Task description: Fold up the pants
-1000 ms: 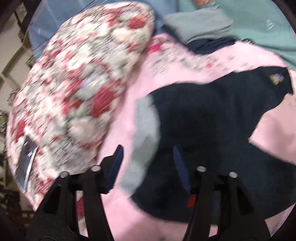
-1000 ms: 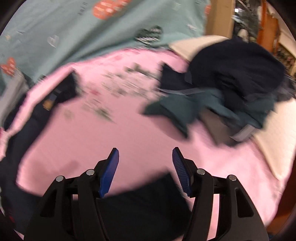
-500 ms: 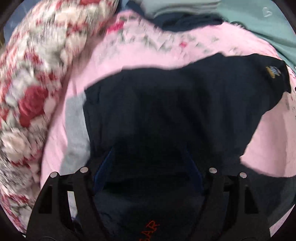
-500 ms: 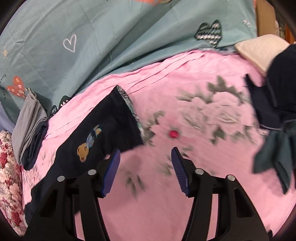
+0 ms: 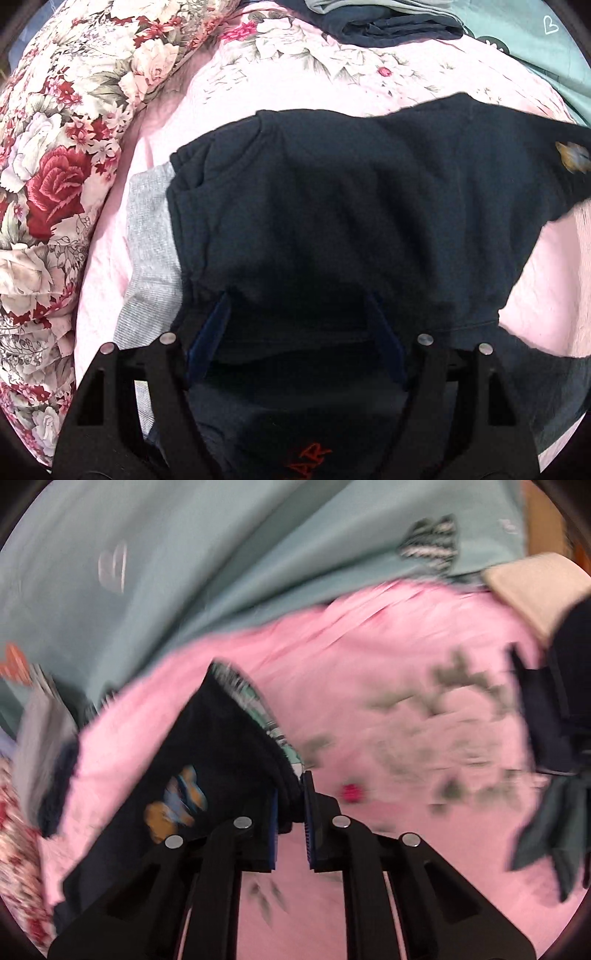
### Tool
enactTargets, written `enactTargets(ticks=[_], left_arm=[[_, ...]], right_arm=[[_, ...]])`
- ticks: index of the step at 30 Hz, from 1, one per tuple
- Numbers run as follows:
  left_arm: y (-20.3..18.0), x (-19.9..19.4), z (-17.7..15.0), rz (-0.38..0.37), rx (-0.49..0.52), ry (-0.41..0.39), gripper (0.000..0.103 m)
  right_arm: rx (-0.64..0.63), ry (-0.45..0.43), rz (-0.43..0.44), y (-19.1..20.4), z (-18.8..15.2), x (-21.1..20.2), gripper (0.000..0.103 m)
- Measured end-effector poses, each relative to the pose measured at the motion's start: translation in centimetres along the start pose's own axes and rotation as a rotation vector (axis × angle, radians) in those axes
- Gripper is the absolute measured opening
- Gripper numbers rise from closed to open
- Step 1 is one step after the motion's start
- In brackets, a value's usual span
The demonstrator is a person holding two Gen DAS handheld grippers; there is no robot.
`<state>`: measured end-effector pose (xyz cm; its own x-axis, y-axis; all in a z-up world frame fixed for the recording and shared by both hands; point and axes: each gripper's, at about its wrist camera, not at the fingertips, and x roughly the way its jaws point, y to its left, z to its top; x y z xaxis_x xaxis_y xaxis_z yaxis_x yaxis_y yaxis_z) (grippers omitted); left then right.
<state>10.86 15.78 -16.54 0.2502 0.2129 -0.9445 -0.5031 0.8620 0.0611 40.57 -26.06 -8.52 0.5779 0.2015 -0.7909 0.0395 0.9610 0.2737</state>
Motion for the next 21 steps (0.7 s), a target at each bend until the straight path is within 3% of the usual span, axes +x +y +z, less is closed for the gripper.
enactTargets(ticks=[2, 6, 10, 12, 16, 18, 21], left_arm=[[0.4, -0.1, 0.3, -0.003, -0.006, 0.002, 0.076], [0.8, -1.0, 0.9, -0.073, -0.006, 0.008, 0.075], [0.9, -2.2, 1.5, -0.02, 0.043, -0.051, 0.075], [1.8, -2.9, 2.3, -0.025, 0.031, -0.064, 0.075], [3.9, -3.9, 3.8, 0.015, -0.011, -0.118, 0.082], [4.4, -3.7, 4.3, 0.042, -0.015, -0.121, 0.082], [5.1, -1.9, 5.3, 0.078, 0.001, -0.093, 0.082]], right_arm=[[-0.007, -0.025, -0.052, -3.5, 0.3, -3.4, 0.012], [0.034, 0.108, -0.135, -10.3, -1.9, -5.6, 0.012], [0.097, 0.2, -0.323, -15.6, -5.4, -5.2, 0.012], [0.13, 0.192, -0.355, -16.5, -6.4, -5.7, 0.014], [0.006, 0.111, -0.227, -11.8, -7.0, -7.0, 0.018], [-0.055, 0.098, -0.172, -8.5, -7.5, -6.7, 0.072], [-0.238, 0.122, -0.034, -0.8, -9.2, -4.8, 0.073]])
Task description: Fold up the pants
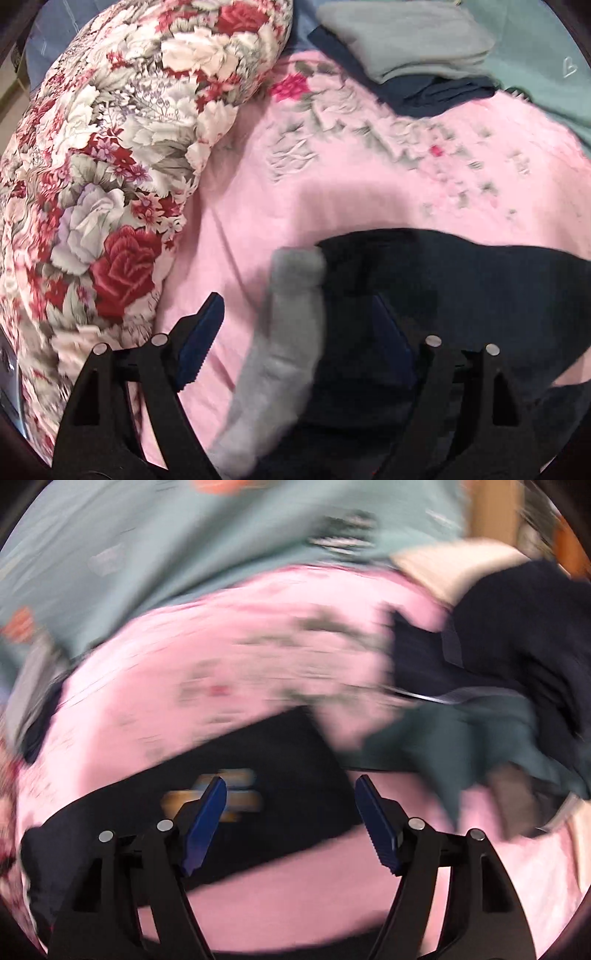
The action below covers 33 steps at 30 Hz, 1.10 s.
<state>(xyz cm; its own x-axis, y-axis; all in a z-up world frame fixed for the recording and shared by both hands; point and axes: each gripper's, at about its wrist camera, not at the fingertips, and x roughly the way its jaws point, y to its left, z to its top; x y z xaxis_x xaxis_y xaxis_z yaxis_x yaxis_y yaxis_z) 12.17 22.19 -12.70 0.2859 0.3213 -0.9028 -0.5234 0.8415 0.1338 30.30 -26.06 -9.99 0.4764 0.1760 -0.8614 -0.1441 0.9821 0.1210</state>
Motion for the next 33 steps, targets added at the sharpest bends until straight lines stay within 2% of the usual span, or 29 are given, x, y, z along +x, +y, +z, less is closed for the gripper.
enactTargets(ticks=[5, 8, 11, 13, 15, 17, 18, 19, 20, 21, 22, 24, 25, 26, 28, 29, 31, 32, 33], left_arm=[[0.1, 2.7, 1.0, -0.009, 0.05, 0.034, 0.082], [-0.1, 3.3, 1.7, -0.043, 0.061, 0.04, 0.082], [-0.7, 3.9, 2.3, -0.074, 0.068, 0.052, 0.082], [-1.0, 4.5, 2.5, -0.112, 0.074, 0.075, 0.076], [-1.8, 5.7, 2.1, -0.107, 0.113, 0.108, 0.069], [-2.1, 6.1, 2.1, -0.102, 0.127, 0.1, 0.068], [-2.1, 5.9, 2.1, -0.108, 0.12, 0.101, 0.06], [-2.3, 5.6, 2.1, -0.099, 0.121, 0.096, 0.045], [-2.5, 5.3, 2.1, -0.079, 0.13, 0.09, 0.044], [-2.7, 5.0, 2.0, -0.067, 0.142, 0.084, 0.038], [-2.9, 4.3, 1.9, -0.072, 0.145, 0.07, 0.027], [-3.2, 3.2, 1.5, -0.094, 0.144, 0.052, 0.02], [-3.3, 2.7, 1.4, -0.095, 0.14, 0.041, 0.02], [-3.2, 2.4, 1.3, -0.099, 0.137, 0.037, 0.02], [-2.9, 2.0, 1.0, -0.12, 0.126, 0.034, 0.019], [-2.8, 1.8, 0.9, -0.132, 0.119, 0.029, 0.019], [-2.6, 1.7, 0.7, -0.143, 0.112, 0.023, 0.018], [-2.5, 1.6, 0.6, -0.145, 0.107, 0.018, 0.018], [-2.4, 1.2, 0.7, -0.144, 0.106, 0.011, 0.017]], right_arm=[[-0.298, 0.048, 0.13, 11.6, -0.9, 3.0, 0.072], [-0.38, 0.061, 0.173, 16.5, -1.9, 4.1, 0.072], [-0.384, 0.067, 0.224, 18.8, -2.3, 4.3, 0.072], [-0.39, 0.063, 0.25, 19.7, -2.6, 4.2, 0.072], [-0.413, 0.056, 0.214, 20.4, -2.4, 4.9, 0.073], [-0.456, 0.037, 0.154, 20.7, -2.4, 5.2, 0.072], [-0.471, 0.03, 0.142, 20.9, -2.3, 5.3, 0.072], [-0.49, 0.028, 0.138, 21.1, -1.9, 5.6, 0.072], [-0.507, 0.03, 0.137, 21.1, -1.7, 5.7, 0.072], [-0.526, 0.03, 0.135, 21.1, -1.4, 6.0, 0.072], [-0.562, 0.029, 0.129, 21.4, -1.1, 6.5, 0.071], [-0.663, 0.039, 0.089, 22.0, -1.0, 7.4, 0.059], [-0.694, 0.056, 0.105, 22.3, -1.2, 7.7, 0.055], [-0.722, 0.087, 0.156, 22.5, -1.3, 7.9, 0.051], [-0.766, 0.116, 0.216, 22.7, -1.6, 8.0, 0.051], [-0.794, 0.125, 0.219, 22.9, -1.8, 8.2, 0.05], [-0.822, 0.129, 0.239, 23.3, -2.1, 8.3, 0.041], [-0.822, 0.136, 0.251, 23.4, -2.0, 8.2, 0.03], [-0.823, 0.144, 0.255, 23.5, -1.9, 8.2, 0.014]])
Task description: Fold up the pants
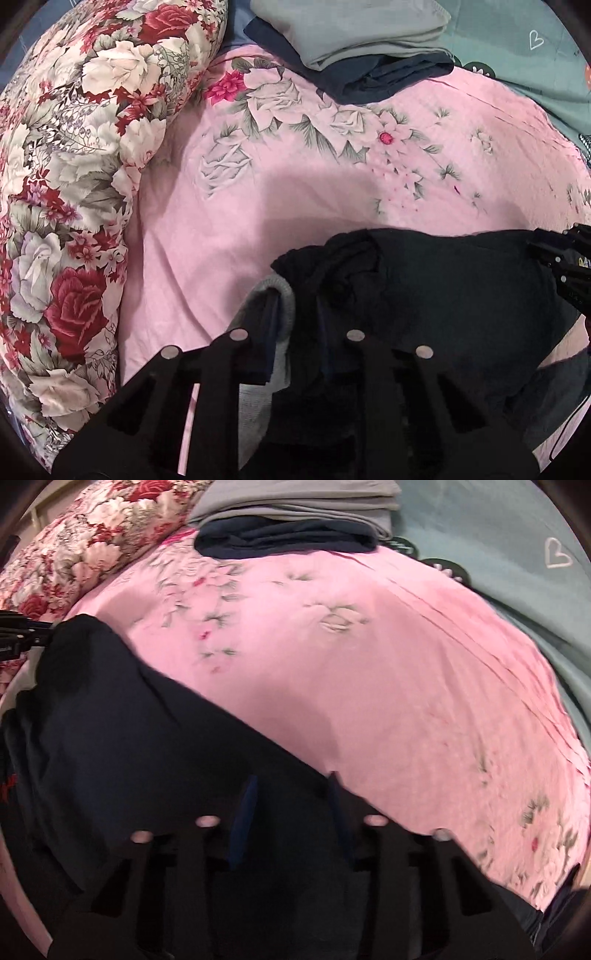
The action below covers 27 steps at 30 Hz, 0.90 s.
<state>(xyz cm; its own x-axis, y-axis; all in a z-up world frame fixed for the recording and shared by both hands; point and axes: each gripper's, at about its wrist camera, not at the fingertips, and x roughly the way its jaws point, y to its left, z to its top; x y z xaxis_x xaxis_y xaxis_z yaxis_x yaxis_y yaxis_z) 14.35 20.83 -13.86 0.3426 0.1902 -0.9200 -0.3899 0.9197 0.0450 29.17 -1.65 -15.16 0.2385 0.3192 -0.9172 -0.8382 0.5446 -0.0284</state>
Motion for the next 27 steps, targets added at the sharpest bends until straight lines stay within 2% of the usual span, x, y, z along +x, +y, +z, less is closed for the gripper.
enactTargets(ticks=[1, 2, 5, 9, 13, 15, 16, 17, 18, 20, 21, 24, 25, 27], left_arm=[[-0.1, -0.4, -0.2, 0.016, 0.006, -0.022, 0.017], [-0.3, -0.9, -0.4, 0.032, 0.014, -0.042, 0.017], [0.0, -2.6, 0.1, 0.025, -0.011, -0.087, 0.017], [0.6, -4.4, 1.4, 0.011, -0.035, -0.157, 0.017], [0.4, -1.8, 3.1, 0.042, -0.031, -0.123, 0.017], [0.3, 0.0, 3.4, 0.05, -0.032, -0.093, 0.019], [0.3, 1.3, 3.5, 0.054, -0.03, -0.056, 0.024], [0.4, 1.8, 3.6, 0.068, -0.031, -0.037, 0.029], [0.6, 2.0, 3.6, 0.07, -0.035, -0.031, 0.035], [1.4, 1.5, 3.6, 0.028, -0.072, -0.035, 0.04], [2.0, 0.9, 3.5, 0.005, -0.099, -0.037, 0.047], [2.9, -0.2, 3.2, -0.033, -0.107, -0.043, 0.051], [3.0, -0.6, 3.1, -0.017, -0.099, -0.049, 0.06], [3.0, -1.2, 2.8, 0.032, -0.074, -0.084, 0.064]], right_arm=[[0.002, 0.012, 0.022, 0.0, 0.2, 0.0, 0.006], [0.006, 0.015, 0.025, 0.0, 0.3, -0.1, 0.001], [0.056, -0.038, 0.034, -0.8, 0.2, -1.5, 0.0], [0.183, -0.165, 0.03, -2.8, 1.0, -4.5, 0.0], [0.223, -0.178, -0.031, -2.6, 2.9, -2.6, 0.0], [0.237, -0.14, -0.051, -2.5, 3.2, -0.6, 0.001], [0.253, -0.096, -0.089, -2.6, 3.2, 0.5, 0.001], [0.265, -0.072, -0.123, -2.7, 3.1, 0.9, 0.003], [0.288, -0.071, -0.148, -3.1, 2.9, 0.8, 0.022], [0.34, -0.144, -0.175, -3.5, 1.9, -1.0, 0.054], [0.366, -0.186, -0.169, -3.8, 1.2, -2.1, 0.055], [0.407, -0.198, -0.102, -5.1, -1.1, -4.5, 0.055], [0.41, -0.2, -0.108, -5.3, -1.6, -5.0, 0.055], [0.42, -0.203, -0.122, -5.9, -3.1, -5.8, 0.055]])
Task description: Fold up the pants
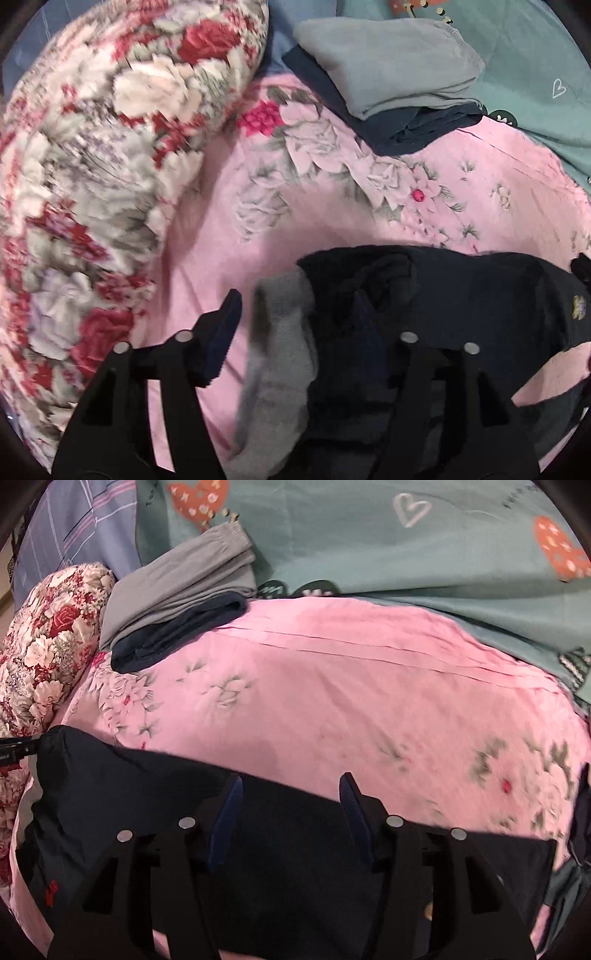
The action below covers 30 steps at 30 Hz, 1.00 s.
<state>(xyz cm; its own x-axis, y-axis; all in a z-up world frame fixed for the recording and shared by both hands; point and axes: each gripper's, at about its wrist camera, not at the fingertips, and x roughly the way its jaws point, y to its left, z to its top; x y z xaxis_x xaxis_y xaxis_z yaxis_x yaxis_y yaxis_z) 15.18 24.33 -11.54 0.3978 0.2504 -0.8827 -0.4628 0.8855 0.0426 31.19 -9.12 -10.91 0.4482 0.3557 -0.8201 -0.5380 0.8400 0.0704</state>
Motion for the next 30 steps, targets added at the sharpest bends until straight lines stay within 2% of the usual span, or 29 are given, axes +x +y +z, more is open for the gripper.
enactTargets(ticks=[2, 8, 10, 12, 15, 18, 19, 21, 22, 24, 27, 28, 30], left_arm=[[0.1, -0.5, 0.0, 0.028, 0.026, -0.024, 0.064], [1.0, -0.5, 0.4, 0.021, -0.005, 0.004, 0.064], [0.6, -0.4, 0.2, 0.022, 0.009, 0.012, 0.066], [0.1, -0.2, -0.1, 0.018, 0.018, 0.022, 0.066], [-1.0, 0.1, -0.7, 0.011, 0.041, 0.038, 0.066], [-2.2, 0.4, -1.2, -0.003, 0.062, 0.052, 0.066], [-2.5, 0.4, -1.3, -0.007, 0.067, 0.054, 0.066], [-3.1, 0.7, -1.6, -0.011, 0.081, 0.063, 0.067], [-3.5, 0.8, -1.8, -0.009, 0.091, 0.069, 0.067], [-3.7, 0.9, -1.9, -0.009, 0.096, 0.069, 0.067], [-3.6, 0.9, -1.8, -0.012, 0.094, 0.065, 0.067], [-3.5, 0.9, -1.7, -0.01, 0.096, 0.065, 0.067], [-3.4, 1.0, -1.4, -0.005, 0.101, 0.063, 0.067]], right_arm=[[0.01, 0.011, -0.042, -0.9, -0.9, -0.2, 0.055], [0.083, 0.073, -0.17, -7.0, -3.3, 0.1, 0.055], [0.064, 0.114, -0.177, -8.1, -4.0, 0.7, 0.055], [0.018, 0.138, -0.224, -8.7, -4.4, 1.2, 0.055], [-0.03, 0.165, -0.232, -9.6, -4.8, 2.2, 0.055], [-0.04, 0.151, -0.196, -10.3, -4.7, 2.5, 0.053], [-0.037, 0.157, -0.158, -10.4, -4.5, 2.6, 0.049], [-0.032, 0.164, -0.119, -10.4, -4.0, 2.7, 0.006], [-0.057, 0.172, -0.148, -10.2, -3.7, 2.8, 0.0], [-0.053, 0.146, -0.17, -10.4, -3.3, 2.5, 0.0], [0.053, 0.066, -0.19, -11.5, -2.6, 1.4, 0.0], [0.049, 0.052, -0.215, -11.3, -2.7, 1.6, 0.0], [0.006, 0.042, -0.329, -11.0, -2.7, 2.3, 0.0]])
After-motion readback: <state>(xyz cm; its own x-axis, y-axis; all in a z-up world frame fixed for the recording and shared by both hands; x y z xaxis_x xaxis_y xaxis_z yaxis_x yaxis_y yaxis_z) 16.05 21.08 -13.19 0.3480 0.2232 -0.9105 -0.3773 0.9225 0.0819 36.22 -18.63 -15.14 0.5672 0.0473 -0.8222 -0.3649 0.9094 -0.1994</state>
